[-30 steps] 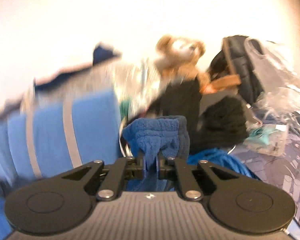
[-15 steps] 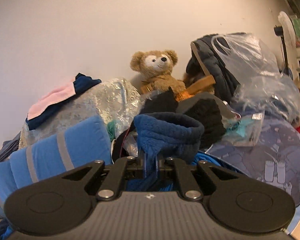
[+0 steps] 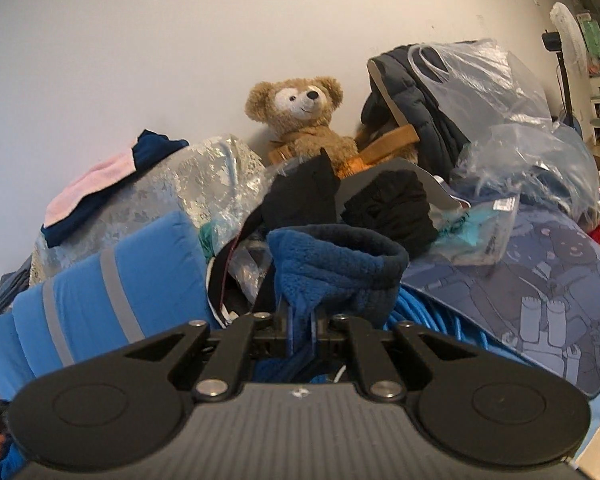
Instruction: Fold clothes
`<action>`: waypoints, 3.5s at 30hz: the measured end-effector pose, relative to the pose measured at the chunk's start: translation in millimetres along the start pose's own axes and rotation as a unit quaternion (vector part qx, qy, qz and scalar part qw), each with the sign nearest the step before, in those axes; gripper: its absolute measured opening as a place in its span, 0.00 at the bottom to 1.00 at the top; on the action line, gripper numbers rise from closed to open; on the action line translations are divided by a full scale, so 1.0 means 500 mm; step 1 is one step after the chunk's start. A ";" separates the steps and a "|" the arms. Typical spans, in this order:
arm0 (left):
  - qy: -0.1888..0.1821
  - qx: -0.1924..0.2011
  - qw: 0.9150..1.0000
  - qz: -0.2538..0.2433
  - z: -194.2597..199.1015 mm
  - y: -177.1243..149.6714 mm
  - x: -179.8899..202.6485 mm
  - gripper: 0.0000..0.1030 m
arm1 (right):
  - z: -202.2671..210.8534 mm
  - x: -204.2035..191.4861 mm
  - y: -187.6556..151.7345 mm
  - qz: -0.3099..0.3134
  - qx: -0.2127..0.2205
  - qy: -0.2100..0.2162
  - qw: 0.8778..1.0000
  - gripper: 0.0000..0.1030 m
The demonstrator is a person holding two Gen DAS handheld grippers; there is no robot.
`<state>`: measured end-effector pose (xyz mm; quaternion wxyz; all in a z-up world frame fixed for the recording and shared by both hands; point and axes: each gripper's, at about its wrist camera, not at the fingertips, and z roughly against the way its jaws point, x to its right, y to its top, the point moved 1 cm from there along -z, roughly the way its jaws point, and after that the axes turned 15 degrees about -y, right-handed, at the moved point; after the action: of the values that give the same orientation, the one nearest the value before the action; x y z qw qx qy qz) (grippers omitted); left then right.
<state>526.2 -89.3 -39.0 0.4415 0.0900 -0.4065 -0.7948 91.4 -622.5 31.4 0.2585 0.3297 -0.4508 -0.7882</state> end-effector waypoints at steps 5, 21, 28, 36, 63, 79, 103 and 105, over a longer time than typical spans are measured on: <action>0.060 -0.047 0.997 -0.021 -0.134 0.034 0.011 0.64 | -0.005 0.013 -0.012 0.004 -0.004 -0.005 1.000 0.08; 0.208 -0.077 0.975 -0.026 -0.171 0.060 0.012 0.10 | 0.002 0.032 -0.032 0.017 0.004 -0.010 1.000 0.08; 0.240 0.084 0.965 0.067 -0.016 0.102 -0.054 0.09 | 0.011 0.082 -0.054 -0.015 0.016 -0.006 1.000 0.07; 0.313 0.094 0.943 0.062 -0.074 0.104 -0.038 0.08 | -0.080 0.193 -0.219 -0.127 -0.041 -0.056 0.990 0.06; 0.317 0.086 0.943 0.056 -0.146 0.112 -0.001 0.09 | -0.009 0.138 -0.270 0.035 -0.069 -0.061 0.995 0.72; 0.330 0.073 0.939 0.062 -0.162 0.129 -0.014 0.09 | -0.076 0.209 -0.311 -0.101 -0.135 -0.012 0.986 0.15; -0.066 -0.074 0.960 -0.261 -0.086 -0.043 0.159 0.66 | -0.052 0.187 -0.258 -0.077 -0.112 -0.021 0.990 0.14; -0.099 -0.107 0.950 -0.277 -0.124 -0.073 0.169 0.54 | -0.050 0.187 -0.259 -0.077 -0.112 -0.021 0.991 0.14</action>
<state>484.1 -179.4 -87.7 0.1686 0.0720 -0.3193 -0.9297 35.3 -642.3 -118.8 0.2231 0.3153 -0.3384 -0.8581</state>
